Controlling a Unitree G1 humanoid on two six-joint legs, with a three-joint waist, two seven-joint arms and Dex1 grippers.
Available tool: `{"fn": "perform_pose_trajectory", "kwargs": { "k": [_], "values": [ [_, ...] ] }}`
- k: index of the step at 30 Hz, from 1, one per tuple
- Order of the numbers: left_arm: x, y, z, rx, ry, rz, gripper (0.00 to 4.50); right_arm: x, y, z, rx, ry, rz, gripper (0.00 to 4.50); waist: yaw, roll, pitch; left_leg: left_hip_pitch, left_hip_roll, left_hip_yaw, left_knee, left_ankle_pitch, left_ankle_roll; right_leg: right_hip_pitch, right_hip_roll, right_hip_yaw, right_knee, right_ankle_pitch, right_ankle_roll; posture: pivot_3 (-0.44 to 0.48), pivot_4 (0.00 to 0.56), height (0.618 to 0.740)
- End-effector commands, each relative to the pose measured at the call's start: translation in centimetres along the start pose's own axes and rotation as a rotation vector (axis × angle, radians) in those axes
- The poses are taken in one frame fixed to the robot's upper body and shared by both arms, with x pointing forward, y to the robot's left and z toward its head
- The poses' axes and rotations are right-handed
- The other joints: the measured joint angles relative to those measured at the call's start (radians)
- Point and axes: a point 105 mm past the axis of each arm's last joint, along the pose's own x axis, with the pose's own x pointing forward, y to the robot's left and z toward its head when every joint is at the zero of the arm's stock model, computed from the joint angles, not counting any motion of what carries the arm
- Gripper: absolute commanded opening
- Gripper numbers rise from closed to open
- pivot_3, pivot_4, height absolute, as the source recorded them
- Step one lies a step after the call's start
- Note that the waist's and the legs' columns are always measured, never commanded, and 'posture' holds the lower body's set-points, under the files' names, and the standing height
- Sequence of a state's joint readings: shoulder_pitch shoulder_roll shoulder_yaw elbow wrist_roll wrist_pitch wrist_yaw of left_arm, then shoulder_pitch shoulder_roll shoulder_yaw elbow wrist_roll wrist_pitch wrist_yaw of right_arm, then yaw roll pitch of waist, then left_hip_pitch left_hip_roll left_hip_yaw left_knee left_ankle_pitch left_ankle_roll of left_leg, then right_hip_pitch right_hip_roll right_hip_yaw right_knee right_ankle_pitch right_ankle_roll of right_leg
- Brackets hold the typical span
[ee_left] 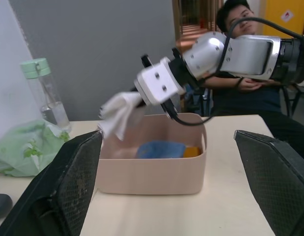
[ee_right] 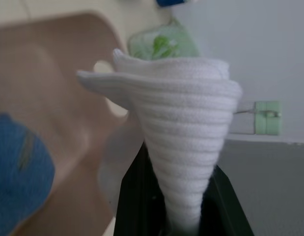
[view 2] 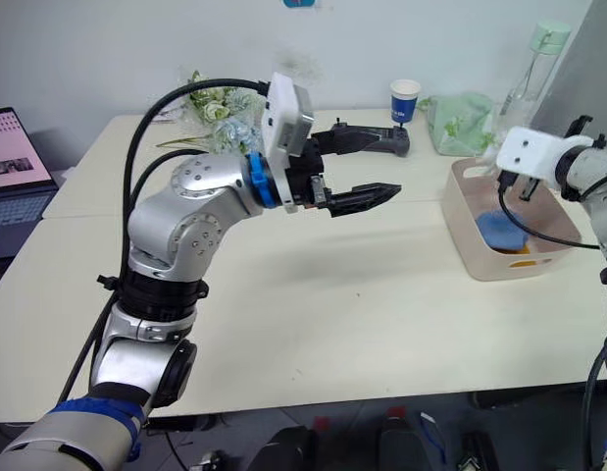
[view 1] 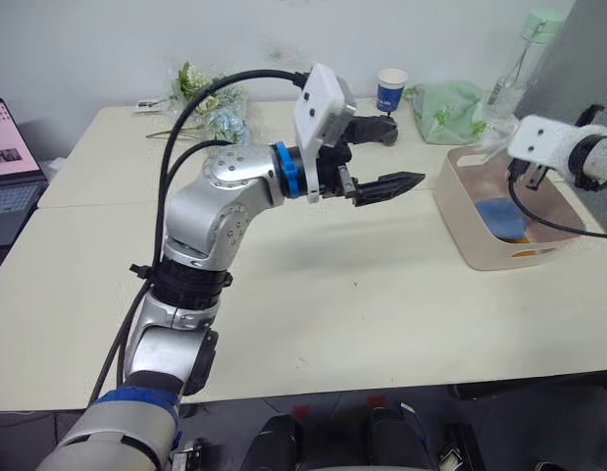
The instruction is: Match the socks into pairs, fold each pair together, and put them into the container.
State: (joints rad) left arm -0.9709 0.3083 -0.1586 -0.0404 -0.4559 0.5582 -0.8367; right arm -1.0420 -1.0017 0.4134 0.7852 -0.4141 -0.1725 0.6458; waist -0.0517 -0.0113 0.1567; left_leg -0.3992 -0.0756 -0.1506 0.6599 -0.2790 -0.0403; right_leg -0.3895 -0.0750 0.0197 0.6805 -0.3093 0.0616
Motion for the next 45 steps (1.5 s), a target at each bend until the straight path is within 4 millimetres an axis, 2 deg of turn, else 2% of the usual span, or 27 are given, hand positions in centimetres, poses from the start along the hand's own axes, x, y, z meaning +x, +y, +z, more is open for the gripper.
{"fn": "perform_pose_trajectory", "kwargs": {
  "k": [1,6,10,18,22,24,26,28,30,35,38,39,45],
  "values": [
    [0.4,-0.4,1.1,0.062,-0.031,0.003,4.47,0.2,0.5,-0.9,-0.075,0.030,0.056,0.00,-0.001,0.000,0.000,0.000,0.000,0.000,0.000,0.000,0.000,0.000,0.000,0.000,0.000,0.000,0.000,0.000,0.150,0.740],
    [-0.4,-0.7,0.3,0.043,-0.016,0.024,4.47,0.2,2.1,-0.8,-0.074,-0.004,0.171,0.00,-0.001,0.001,0.000,0.000,0.000,0.000,0.000,0.000,0.000,0.000,0.000,0.002,0.000,0.000,0.000,0.000,0.150,0.740],
    [-1.0,-0.8,-0.3,0.034,0.002,0.034,4.50,-0.7,2.0,-0.7,-0.022,-0.035,0.254,1.32,-0.001,0.001,0.000,0.000,0.000,-0.002,0.000,0.000,0.000,0.000,0.000,0.001,0.000,0.000,0.000,0.000,0.150,0.740],
    [-1.5,-0.2,-0.8,0.034,0.013,0.048,4.50,-4.8,-1.2,0.6,0.148,-0.126,0.365,4.15,0.006,0.001,0.000,0.000,0.000,-0.004,0.001,0.000,0.000,0.000,0.000,0.001,0.000,0.000,0.000,0.000,0.150,0.740],
    [-1.2,0.0,-0.8,0.044,0.005,0.061,4.50,-6.7,-3.6,1.4,0.267,-0.180,0.340,4.15,0.007,0.001,0.000,0.000,0.000,-0.004,0.001,0.000,0.000,0.000,0.000,0.001,0.000,0.000,0.000,0.000,0.150,0.740],
    [-1.0,-0.2,-0.6,0.041,-0.007,0.049,4.50,-6.8,-4.7,0.9,0.297,-0.158,0.274,4.15,0.009,0.001,0.000,0.000,0.000,-0.005,0.001,0.000,0.000,0.000,0.000,0.001,0.000,0.000,0.000,0.000,0.150,0.740],
    [-0.7,-0.4,-0.3,0.041,-0.022,0.040,4.50,-6.1,-5.0,0.0,0.270,-0.104,0.202,4.15,0.013,0.001,0.000,0.000,0.000,-0.005,0.001,0.000,0.000,0.000,-0.001,0.001,0.000,0.000,0.000,0.000,0.150,0.740],
    [-0.5,-0.4,-0.1,0.040,-0.034,0.039,4.50,-5.1,-4.6,-0.8,0.227,-0.061,0.154,3.78,0.020,0.001,0.001,0.000,-0.001,-0.005,0.001,0.000,0.000,0.000,-0.001,0.001,0.000,0.000,0.000,0.000,0.150,0.740],
    [-0.3,-0.4,0.1,0.042,-0.039,0.038,4.50,-4.1,-4.2,-1.5,0.173,-0.017,0.098,3.16,0.020,0.001,0.001,0.000,-0.001,-0.004,0.001,0.000,0.000,0.000,-0.002,0.001,0.000,0.000,0.000,0.000,0.150,0.740],
    [-0.2,-0.5,0.3,0.046,-0.038,0.037,4.50,-2.1,-2.2,-1.9,0.138,0.004,0.097,1.31,0.019,0.001,0.000,0.000,-0.001,-0.002,0.001,0.000,0.000,0.000,-0.002,0.002,0.001,0.000,0.000,0.000,0.150,0.740],
    [-0.3,-0.7,-0.1,0.048,-0.024,0.035,4.50,-0.9,-0.2,-1.8,0.120,0.014,0.142,0.21,0.018,0.001,0.000,0.000,-0.001,0.000,0.001,0.000,0.000,-0.001,-0.002,0.002,0.001,0.000,0.000,0.000,0.150,0.740],
    [-0.4,-0.9,-0.2,0.048,-0.021,0.032,4.50,-0.6,0.4,-1.8,0.120,0.016,0.159,0.03,0.018,0.001,0.000,0.000,-0.001,0.000,0.001,0.000,0.000,-0.001,-0.002,0.002,0.001,0.000,0.000,0.000,0.150,0.740],
    [-0.5,-1.1,-0.1,0.042,-0.022,0.033,4.50,1.0,4.7,-2.2,0.110,0.059,0.278,0.03,0.018,0.001,0.000,0.000,-0.001,-0.001,0.001,0.000,0.000,0.000,-0.002,0.002,0.001,0.000,0.000,0.000,0.150,0.740]
  ]
}}
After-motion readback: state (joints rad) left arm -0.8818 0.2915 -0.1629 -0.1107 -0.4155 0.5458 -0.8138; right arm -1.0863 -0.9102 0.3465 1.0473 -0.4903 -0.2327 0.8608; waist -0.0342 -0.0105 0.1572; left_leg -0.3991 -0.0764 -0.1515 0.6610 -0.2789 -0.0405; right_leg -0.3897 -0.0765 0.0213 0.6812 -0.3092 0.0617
